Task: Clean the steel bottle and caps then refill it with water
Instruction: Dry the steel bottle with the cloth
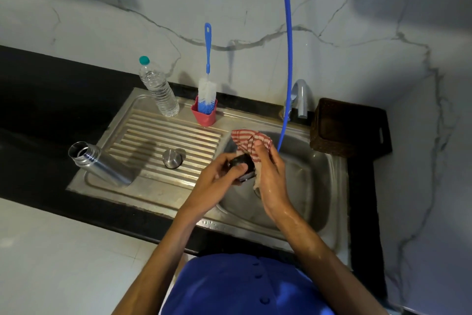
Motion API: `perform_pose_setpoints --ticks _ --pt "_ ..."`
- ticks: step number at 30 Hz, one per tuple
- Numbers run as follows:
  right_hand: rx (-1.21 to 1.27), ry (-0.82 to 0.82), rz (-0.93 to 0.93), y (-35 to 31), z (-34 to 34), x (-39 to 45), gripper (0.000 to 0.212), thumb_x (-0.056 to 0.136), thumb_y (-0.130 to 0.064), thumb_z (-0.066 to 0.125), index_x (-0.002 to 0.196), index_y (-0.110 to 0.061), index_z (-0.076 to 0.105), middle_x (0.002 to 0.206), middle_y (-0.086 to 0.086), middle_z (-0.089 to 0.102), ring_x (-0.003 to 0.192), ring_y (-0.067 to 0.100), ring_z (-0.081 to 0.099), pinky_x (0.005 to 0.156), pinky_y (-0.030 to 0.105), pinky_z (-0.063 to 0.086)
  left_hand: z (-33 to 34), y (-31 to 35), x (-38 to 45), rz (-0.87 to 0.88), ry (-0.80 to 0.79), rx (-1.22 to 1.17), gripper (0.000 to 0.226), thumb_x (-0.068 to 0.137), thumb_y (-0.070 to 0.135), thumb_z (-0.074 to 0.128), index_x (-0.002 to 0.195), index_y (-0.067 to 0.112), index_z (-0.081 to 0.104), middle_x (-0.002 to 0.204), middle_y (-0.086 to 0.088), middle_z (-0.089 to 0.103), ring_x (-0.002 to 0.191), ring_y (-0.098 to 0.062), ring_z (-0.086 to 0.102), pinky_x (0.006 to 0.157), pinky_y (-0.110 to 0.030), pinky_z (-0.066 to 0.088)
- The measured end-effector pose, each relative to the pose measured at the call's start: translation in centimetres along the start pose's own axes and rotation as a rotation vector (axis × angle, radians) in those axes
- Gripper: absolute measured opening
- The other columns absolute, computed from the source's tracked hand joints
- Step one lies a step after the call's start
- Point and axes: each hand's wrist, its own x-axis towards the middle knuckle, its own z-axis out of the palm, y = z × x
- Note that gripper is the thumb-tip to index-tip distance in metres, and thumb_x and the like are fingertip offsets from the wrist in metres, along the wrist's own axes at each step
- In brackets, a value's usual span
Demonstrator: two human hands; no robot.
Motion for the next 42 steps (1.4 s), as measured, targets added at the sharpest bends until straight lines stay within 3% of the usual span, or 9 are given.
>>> perform_pose_setpoints --ticks 3,7,15,20,25,31,35,39,42 --pt "0.146 -0.019 0.017 -0.7 0.0 0.0 0.040 0.107 -0.032 0.045 0.133 -0.008 0.063 0.128 0.014 0.069 0.122 0.030 0.064 0.110 0.056 0.045 0.2 0.3 0.0 -0.049 0.134 -0.533 0.037 0.098 0.006 0.062 0.135 0.007 0.058 0.131 -0.015 0.069 0.116 -0.028 0.072 0.085 -0.032 0.064" --pt "0.289 -0.112 0.101 -0.5 0.0 -0.6 0.058 0.105 -0.045 0.041 0.134 0.001 0.061 0.133 0.026 0.063 0.128 0.040 0.058 0.113 0.056 0.041 0.3 0.6 -0.1 0.007 0.154 -0.278 0.033 0.098 0.013 0.067 0.132 0.013 0.066 0.122 -0.005 0.075 0.117 -0.021 0.071 0.092 -0.028 0.059" --pt "-0.426 -0.307 -0.428 -0.8 -1.2 0.1 0.033 0.099 -0.020 0.067 0.132 -0.021 0.060 0.130 -0.005 0.066 0.120 0.018 0.064 0.099 0.039 0.055 -0.3 -0.1 -0.6 -0.053 0.150 -0.447 0.014 0.099 0.010 0.065 0.103 0.007 0.078 0.096 -0.008 0.078 0.096 -0.016 0.071 0.089 -0.028 0.058" --pt "-0.113 -0.188 0.046 0.2 -0.1 -0.1 0.019 0.103 -0.031 0.057 0.118 -0.022 0.064 0.118 0.011 0.072 0.104 0.027 0.072 0.078 0.042 0.061 -1.6 -1.2 -1.4 0.250 0.133 0.092 0.041 0.094 0.022 0.077 0.133 0.012 0.070 0.119 -0.003 0.078 0.113 -0.022 0.074 0.100 -0.039 0.058" --pt "0.038 -0.305 0.628 -0.5 -0.5 0.3 0.050 0.093 -0.055 0.061 0.117 -0.012 0.073 0.108 0.015 0.074 0.081 0.022 0.069 0.060 0.028 0.054 -3.2 -2.4 -1.8 0.473 0.019 0.519 0.064 0.087 0.034 0.085 0.144 0.021 0.061 0.134 0.006 0.070 0.123 -0.007 0.066 0.105 -0.036 0.056" --pt "0.027 -0.246 0.353 0.9 0.8 -0.4 0.040 0.096 -0.043 0.062 0.124 -0.015 0.066 0.119 0.017 0.072 0.099 0.028 0.073 0.087 0.052 0.060 -2.4 -3.6 -2.3 0.491 0.318 0.445 0.056 0.091 0.023 0.082 0.142 0.013 0.060 0.130 0.003 0.071 0.121 -0.010 0.068 0.103 -0.038 0.057" --pt "-0.061 -0.245 0.116 2.0 2.6 -1.2 0.028 0.098 -0.026 0.066 0.126 -0.024 0.062 0.117 0.003 0.074 0.109 0.022 0.071 0.092 0.041 0.058 -2.5 -4.0 -3.5 0.362 0.395 0.333 0.055 0.082 0.017 0.089 0.131 0.013 0.066 0.118 0.009 0.075 0.108 -0.006 0.073 0.095 -0.026 0.059" --pt "0.018 -0.197 0.223 3.4 4.2 -0.6 0.034 0.100 -0.033 0.063 0.133 -0.027 0.061 0.122 0.005 0.073 0.111 0.024 0.071 0.093 0.045 0.058 -4.8 -3.9 -3.9 0.194 0.312 0.181 0.048 0.073 0.019 0.095 0.116 0.017 0.073 0.101 0.004 0.081 0.093 -0.013 0.077 0.087 -0.029 0.061" --pt "0.217 -0.123 0.437 3.5 4.0 0.5 0.043 0.098 -0.041 0.062 0.132 -0.015 0.064 0.123 0.014 0.072 0.112 0.031 0.070 0.095 0.052 0.056 -6.8 -5.0 -3.8 -0.018 0.506 0.060 0.043 0.074 0.049 0.089 0.104 0.024 0.073 0.095 0.004 0.081 0.092 -0.017 0.078 0.087 -0.036 0.059"
